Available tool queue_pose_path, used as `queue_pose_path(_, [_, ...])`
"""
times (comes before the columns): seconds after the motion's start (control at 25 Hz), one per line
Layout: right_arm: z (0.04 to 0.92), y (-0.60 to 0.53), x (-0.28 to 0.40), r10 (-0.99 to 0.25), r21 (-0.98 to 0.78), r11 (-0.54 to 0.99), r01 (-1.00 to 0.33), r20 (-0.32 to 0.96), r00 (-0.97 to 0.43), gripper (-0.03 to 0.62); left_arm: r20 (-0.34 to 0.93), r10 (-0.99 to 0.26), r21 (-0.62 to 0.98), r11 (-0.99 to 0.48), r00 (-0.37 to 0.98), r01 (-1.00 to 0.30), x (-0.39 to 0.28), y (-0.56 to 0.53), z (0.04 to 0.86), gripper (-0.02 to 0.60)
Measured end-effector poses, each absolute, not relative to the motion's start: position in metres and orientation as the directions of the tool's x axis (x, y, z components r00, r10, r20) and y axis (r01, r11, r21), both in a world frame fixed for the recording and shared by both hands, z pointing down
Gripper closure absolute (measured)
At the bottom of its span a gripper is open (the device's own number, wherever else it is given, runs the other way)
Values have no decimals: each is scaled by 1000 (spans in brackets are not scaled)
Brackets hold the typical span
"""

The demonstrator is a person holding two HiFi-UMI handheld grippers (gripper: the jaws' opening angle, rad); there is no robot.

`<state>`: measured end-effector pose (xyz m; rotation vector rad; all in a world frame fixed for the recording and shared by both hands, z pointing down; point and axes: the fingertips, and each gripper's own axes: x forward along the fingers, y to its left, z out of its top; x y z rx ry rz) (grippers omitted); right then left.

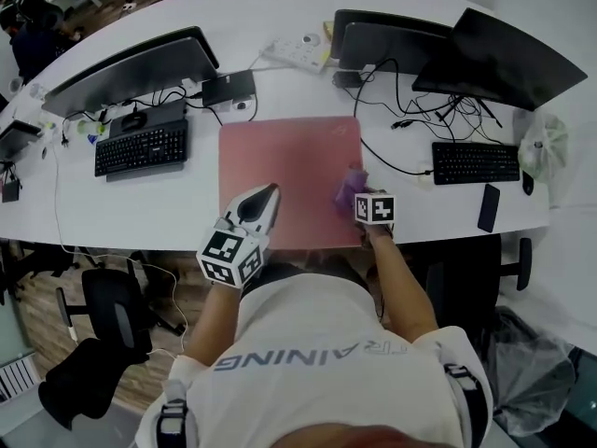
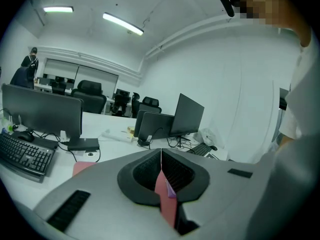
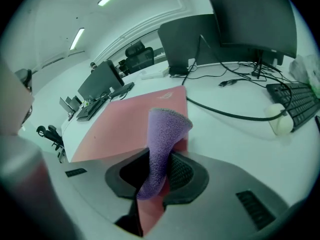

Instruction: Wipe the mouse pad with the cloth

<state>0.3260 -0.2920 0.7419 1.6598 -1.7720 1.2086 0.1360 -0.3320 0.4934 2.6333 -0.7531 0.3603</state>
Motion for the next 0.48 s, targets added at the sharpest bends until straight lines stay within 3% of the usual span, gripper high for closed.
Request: queue_pose_path(0.48, [741,-249,404,-594,-268,-239,-933,801,-77,494,382,-457,267,-778,804,-569,147,-318,499,549])
